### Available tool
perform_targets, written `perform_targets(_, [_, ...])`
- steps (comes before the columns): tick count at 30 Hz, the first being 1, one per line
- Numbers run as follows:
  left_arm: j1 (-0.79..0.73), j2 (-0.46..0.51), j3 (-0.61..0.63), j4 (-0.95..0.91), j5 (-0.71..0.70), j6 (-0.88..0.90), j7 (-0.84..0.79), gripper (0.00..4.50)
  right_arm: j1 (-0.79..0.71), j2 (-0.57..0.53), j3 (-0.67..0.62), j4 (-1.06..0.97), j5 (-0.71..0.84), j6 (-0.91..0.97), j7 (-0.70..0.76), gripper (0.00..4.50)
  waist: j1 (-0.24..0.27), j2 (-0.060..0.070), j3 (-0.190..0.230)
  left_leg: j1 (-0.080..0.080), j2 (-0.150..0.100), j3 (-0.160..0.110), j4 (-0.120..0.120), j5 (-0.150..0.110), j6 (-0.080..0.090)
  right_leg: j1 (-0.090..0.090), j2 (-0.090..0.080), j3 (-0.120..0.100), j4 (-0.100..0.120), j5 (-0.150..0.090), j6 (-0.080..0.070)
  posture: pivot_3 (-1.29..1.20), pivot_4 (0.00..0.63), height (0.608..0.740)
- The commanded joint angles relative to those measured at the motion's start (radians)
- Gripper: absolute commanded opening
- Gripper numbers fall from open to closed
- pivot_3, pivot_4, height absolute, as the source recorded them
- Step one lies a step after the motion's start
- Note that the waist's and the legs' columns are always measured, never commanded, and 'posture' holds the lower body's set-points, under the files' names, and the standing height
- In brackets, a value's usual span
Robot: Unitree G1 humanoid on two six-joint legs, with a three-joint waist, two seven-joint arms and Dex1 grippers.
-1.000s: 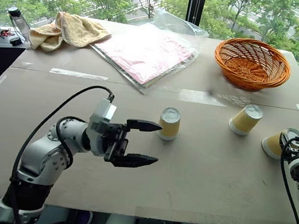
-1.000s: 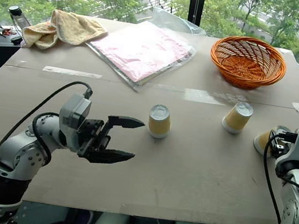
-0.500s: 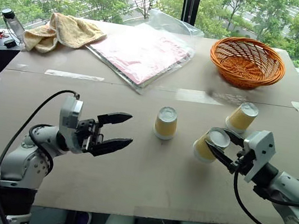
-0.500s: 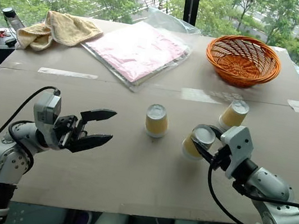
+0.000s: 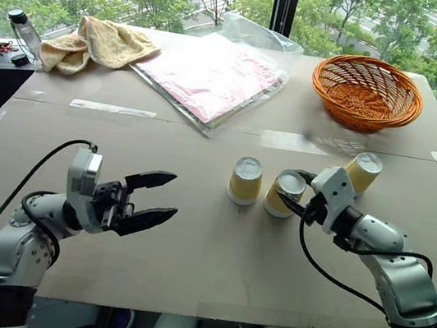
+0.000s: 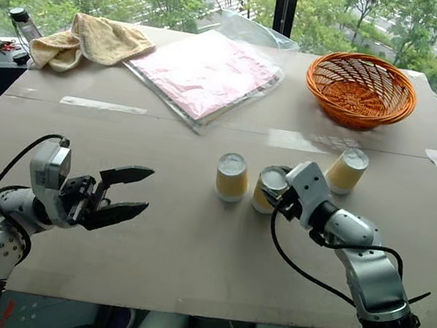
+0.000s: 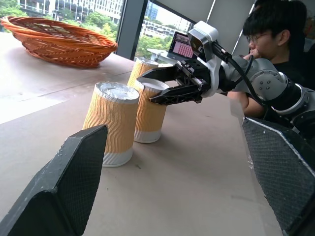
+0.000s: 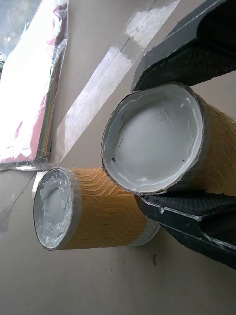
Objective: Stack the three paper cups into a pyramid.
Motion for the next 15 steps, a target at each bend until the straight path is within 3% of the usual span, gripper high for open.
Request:
perform_targets(1, [0.012,0.001,0.028,-0.043,-0.021,-0.012,0.007,4.5,-0.023,0.009,0.01,0.008,-0.017,-0.026,0.02,2.14,0.001,0.0,0.0,0.0,0.0,0.0,0.0,0.0,0.0,0.0,0.0,0.0,0.0,0.0,0.0,0.0,0.15,0.74])
perform_targets(10, [0.039,0.001,0.044,-0.052,-0.023,-0.022,0.014,4.5,-0.036,0.015,0.04,0.019,-0.018,-0.021,0.083,2.14,-0.001,0.0,0.0,0.0,0.0,0.0,0.0,0.0,0.0,0.0,0.0,0.0,0.0,0.0,0.0,0.0,0.15,0.74])
perform_targets(15, [0.042,0.002,0.045,-0.049,-0.022,-0.027,0.012,4.5,-0.031,0.009,0.027,0.017,-0.032,-0.036,0.095,4.39,0.0,0.0,0.0,0.0,0.0,0.0,0.0,0.0,0.0,0.0,0.0,0.0,0.0,0.0,0.0,0.0,0.15,0.74])
